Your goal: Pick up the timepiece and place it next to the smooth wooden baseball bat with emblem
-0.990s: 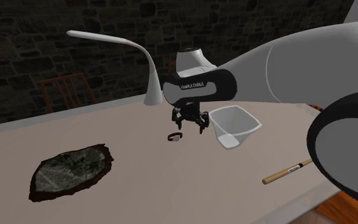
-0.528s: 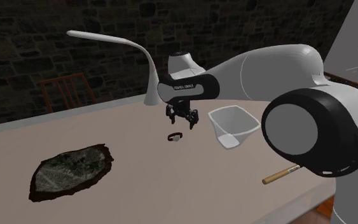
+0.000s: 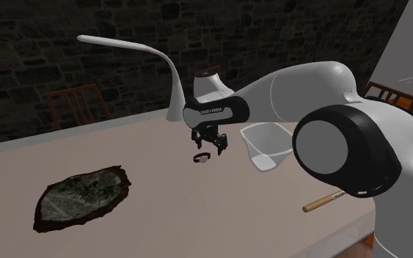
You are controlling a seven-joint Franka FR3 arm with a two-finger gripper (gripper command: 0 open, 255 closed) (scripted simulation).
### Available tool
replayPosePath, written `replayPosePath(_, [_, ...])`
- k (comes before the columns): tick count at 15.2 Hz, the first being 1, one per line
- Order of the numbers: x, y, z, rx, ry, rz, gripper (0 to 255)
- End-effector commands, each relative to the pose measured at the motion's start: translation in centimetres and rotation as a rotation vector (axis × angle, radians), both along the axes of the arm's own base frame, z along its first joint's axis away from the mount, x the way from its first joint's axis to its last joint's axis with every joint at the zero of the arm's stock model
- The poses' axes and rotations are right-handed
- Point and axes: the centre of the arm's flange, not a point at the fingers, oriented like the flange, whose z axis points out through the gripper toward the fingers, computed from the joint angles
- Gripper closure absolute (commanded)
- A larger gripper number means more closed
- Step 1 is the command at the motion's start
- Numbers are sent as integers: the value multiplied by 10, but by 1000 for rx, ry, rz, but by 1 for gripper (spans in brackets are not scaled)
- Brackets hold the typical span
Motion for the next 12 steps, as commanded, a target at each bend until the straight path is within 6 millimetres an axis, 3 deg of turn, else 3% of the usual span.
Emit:
replayPosePath(1, [0,0,-3,0,-1,0,0])
replayPosePath(7, [0,0,-3,0,-1,0,0])
replayPosePath(8, [0,0,-3,0,-1,0,255])
replayPosePath(12, [0,0,-3,0,-1,0,255])
